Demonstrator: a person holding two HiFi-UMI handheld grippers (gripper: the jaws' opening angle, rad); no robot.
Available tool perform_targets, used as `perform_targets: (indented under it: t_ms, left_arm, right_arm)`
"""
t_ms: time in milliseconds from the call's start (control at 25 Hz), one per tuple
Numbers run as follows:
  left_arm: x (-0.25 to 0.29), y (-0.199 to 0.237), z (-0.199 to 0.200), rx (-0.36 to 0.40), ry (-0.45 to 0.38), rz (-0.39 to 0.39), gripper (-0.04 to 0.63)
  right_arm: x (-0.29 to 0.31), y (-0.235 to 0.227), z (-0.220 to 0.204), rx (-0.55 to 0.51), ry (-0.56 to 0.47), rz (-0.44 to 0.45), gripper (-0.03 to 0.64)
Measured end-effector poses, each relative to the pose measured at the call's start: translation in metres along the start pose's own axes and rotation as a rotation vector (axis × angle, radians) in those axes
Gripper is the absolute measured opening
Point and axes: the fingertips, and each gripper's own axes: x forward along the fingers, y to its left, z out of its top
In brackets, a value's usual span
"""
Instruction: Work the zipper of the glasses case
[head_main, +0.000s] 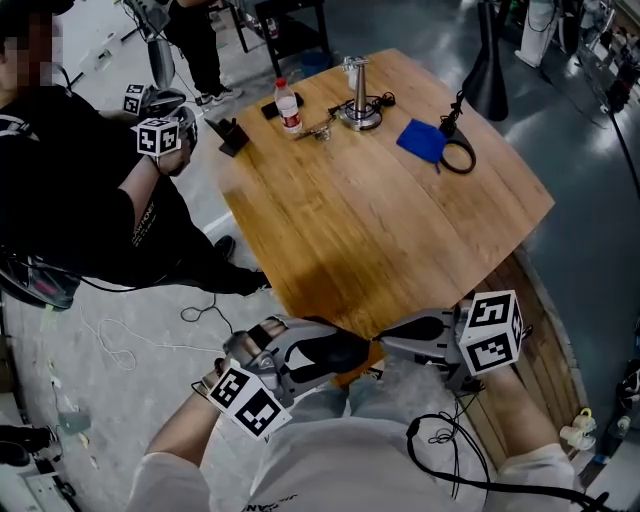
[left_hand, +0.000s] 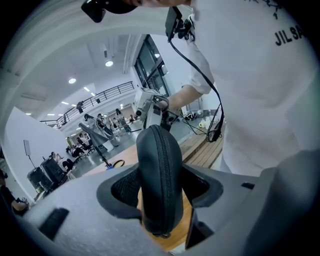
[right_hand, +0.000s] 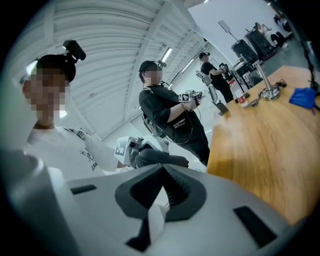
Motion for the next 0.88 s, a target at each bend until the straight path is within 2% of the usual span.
perform_targets:
  t_ms: [160,280,440,560,640,800,880]
  left_arm:
    - [0.001,0.0,-0.002,-0.005,0.0,-0.002,0.252]
    - [0.006,0.0,-0.014,-0.008,0.03,-0.002,0.253]
    - [0.016,0.002,-0.042,0.005,0.106,0.0,0.253]
    - [0.015,0.011,-0.062,-0.028,0.145,0.045,0.253]
    - [0.012,0.02,-0.072,-0.058,0.172,0.077,0.253]
    - [0.02,0.023,-0.085,-0.084,0.232,0.099,0.255]
    - [0.03,0.025,-0.094,-0.094,0.297,0.114,0.255]
  right_arm:
    - [0.004,-0.009,-0.004,0.0,0.017,-0.026,0.0]
    - [0.007,-0.015,-0.005,-0.046,0.038,-0.066,0.002]
    - [0.014,-0.033,-0.014,-0.209,0.122,-0.215,0.002]
    - [0.01,-0.049,-0.016,-0.268,0.151,-0.322,0.002]
    - [0.001,-0.06,-0.011,-0.275,0.119,-0.391,0.002]
    - [-0.01,-0.07,0.012,-0.34,-0.036,-0.533,0.0]
    - [-0.004,-0.072,0.011,-0.353,-0.062,-0.559,0.0]
